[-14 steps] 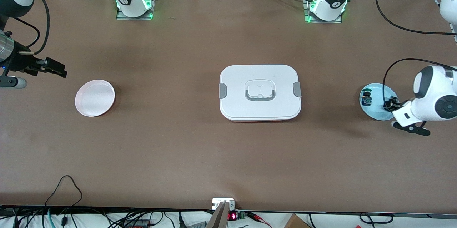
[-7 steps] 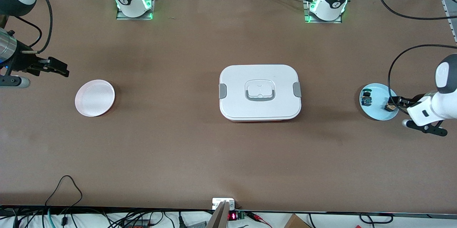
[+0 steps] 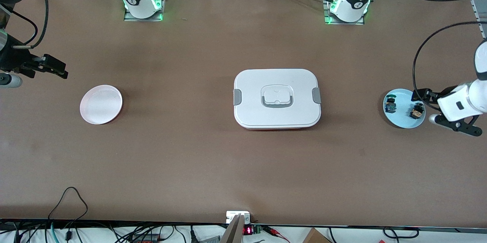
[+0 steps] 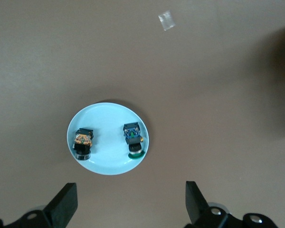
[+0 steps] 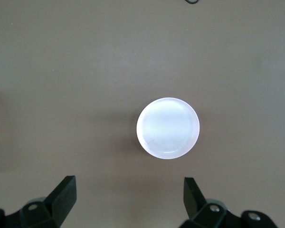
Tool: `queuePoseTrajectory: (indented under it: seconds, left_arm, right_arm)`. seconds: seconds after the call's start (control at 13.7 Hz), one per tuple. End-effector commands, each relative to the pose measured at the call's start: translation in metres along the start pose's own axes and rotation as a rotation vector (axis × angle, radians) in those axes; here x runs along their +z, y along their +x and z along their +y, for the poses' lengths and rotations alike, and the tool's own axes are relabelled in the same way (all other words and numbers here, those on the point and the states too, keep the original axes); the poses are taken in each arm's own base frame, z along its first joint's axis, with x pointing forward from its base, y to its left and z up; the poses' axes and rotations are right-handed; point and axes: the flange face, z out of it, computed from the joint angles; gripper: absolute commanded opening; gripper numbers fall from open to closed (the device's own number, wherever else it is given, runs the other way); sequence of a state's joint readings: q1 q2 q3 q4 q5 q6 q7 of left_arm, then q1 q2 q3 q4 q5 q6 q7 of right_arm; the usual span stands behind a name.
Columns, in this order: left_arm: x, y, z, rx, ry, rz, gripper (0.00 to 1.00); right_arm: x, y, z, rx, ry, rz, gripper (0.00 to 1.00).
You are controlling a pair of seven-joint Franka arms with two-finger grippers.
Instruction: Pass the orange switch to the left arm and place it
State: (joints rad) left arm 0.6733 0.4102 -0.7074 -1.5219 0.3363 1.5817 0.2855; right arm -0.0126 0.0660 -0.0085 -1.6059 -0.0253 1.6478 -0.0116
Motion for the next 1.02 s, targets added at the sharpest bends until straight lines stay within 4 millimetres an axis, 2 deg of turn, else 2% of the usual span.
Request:
queuePoseTrajectory:
  seconds: [0.0, 0.22, 0.44, 0.59, 0.73, 0.95]
  left_arm:
    - [-0.045, -0.022, 0.033, 0.02, 0.075, -0.023, 1.0]
    - [-0.069, -0.049, 0.032, -0.074, -0.03, 0.049, 1.0]
    - [-0.081, -0.081, 0.044, -0.118, -0.082, 0.083, 1.0]
    - [-0.087, -0.1, 0.043, -0.186, -0.119, 0.114, 1.0]
    - [-0.083, -0.113, 0.036, -0.276, -0.151, 0.127, 1.0]
    - [-0.063, -0.114, 0.039, -0.298, -0.167, 0.142, 1.0]
  right_arm:
    - [-0.007, -0.006, 0.001, 0.0, -0.009, -0.022, 1.0]
    - [-0.004, -0.006, 0.003, 0.006, -0.009, -0.031, 1.0]
    - [-0.004, -0.006, 0.007, 0.009, -0.009, -0.032, 1.0]
    - [-0.004, -0.006, 0.008, 0.013, -0.011, -0.03, 1.0]
    - [-0.004, -0.006, 0.007, 0.012, -0.014, -0.03, 1.0]
    - [-0.004, -0.005, 0.007, 0.012, -0.015, -0.029, 1.0]
